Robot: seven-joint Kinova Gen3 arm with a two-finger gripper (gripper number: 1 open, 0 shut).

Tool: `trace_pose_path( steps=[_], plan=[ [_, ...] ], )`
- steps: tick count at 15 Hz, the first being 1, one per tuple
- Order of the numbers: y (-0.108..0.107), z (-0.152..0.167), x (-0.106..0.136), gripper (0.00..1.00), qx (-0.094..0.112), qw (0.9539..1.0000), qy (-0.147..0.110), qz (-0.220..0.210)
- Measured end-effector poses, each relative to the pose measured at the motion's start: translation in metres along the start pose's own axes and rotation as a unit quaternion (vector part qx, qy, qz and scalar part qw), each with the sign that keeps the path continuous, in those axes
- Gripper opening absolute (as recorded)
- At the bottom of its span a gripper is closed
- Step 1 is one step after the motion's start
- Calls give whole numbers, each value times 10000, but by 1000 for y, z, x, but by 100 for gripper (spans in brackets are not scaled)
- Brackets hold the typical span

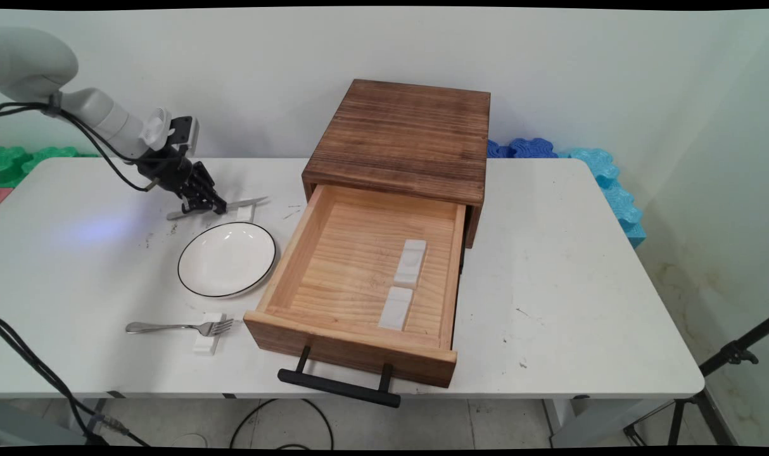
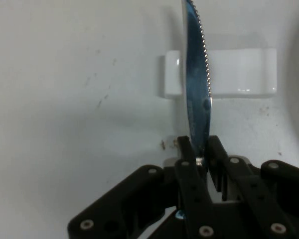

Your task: Place the picked object into the drawer

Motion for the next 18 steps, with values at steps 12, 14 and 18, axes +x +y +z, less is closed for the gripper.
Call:
trace_pose_path(
  steps=[12,14,18],
  plan=[
    [1,-37,1,0,-7,9999,17,168],
    [2,-49,2,0,-34,9997,34,257],
    [5,-74,9,0,-96,9989,100,448]
  ],
)
